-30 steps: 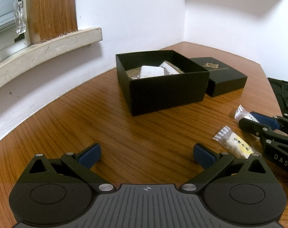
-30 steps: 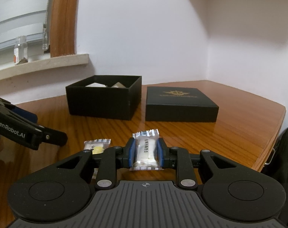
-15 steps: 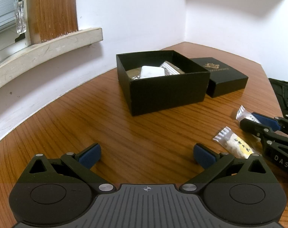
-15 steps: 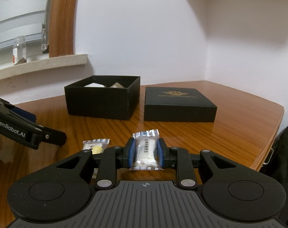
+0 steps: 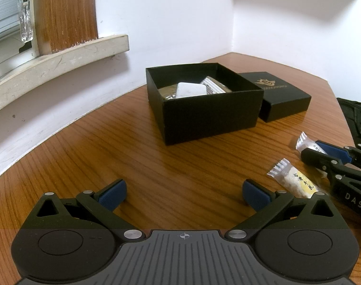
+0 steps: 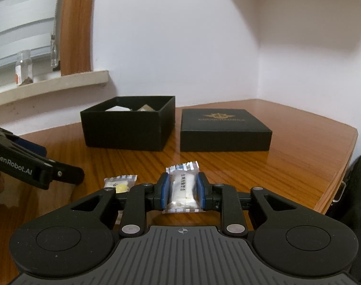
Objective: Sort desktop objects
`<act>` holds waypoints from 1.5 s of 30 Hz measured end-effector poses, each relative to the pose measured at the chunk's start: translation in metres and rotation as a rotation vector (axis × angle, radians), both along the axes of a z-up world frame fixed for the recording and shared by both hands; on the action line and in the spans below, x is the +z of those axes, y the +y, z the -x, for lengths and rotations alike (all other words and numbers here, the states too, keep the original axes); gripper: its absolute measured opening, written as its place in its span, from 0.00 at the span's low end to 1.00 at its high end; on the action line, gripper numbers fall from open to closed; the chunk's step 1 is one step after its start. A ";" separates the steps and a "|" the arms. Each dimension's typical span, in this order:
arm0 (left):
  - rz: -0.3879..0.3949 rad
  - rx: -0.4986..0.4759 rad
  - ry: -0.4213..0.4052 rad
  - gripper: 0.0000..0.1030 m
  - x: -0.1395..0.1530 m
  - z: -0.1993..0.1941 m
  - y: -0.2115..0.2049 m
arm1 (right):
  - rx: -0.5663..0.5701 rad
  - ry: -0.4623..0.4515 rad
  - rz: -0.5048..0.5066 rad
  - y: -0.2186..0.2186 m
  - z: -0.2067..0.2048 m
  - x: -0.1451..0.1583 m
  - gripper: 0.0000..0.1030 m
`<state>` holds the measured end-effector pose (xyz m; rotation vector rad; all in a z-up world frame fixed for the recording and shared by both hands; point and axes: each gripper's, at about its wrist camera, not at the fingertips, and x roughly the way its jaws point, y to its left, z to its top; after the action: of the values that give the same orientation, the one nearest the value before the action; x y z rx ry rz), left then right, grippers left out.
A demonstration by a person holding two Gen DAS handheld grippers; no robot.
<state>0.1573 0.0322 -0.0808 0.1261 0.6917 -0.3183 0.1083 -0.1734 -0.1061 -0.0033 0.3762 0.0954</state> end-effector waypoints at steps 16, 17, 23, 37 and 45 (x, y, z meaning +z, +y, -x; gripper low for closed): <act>0.000 0.003 0.000 1.00 0.000 0.000 -0.001 | -0.011 -0.003 -0.017 -0.005 0.001 -0.001 0.23; 0.000 0.003 0.000 1.00 0.000 0.000 -0.001 | -0.020 -0.003 -0.019 -0.006 0.002 -0.001 0.23; 0.000 0.006 -0.001 1.00 0.000 0.000 -0.002 | 0.003 -0.011 -0.053 -0.012 0.004 -0.002 0.23; 0.002 0.006 0.000 1.00 0.000 0.000 -0.002 | 0.072 -0.016 -0.085 -0.023 0.004 0.031 0.23; 0.006 0.006 0.000 1.00 0.000 0.000 -0.001 | 0.087 -0.006 -0.101 -0.020 -0.021 0.042 0.23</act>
<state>0.1574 0.0309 -0.0805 0.1185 0.6913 -0.3148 0.1297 -0.1938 -0.0642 0.0802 0.3646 0.2007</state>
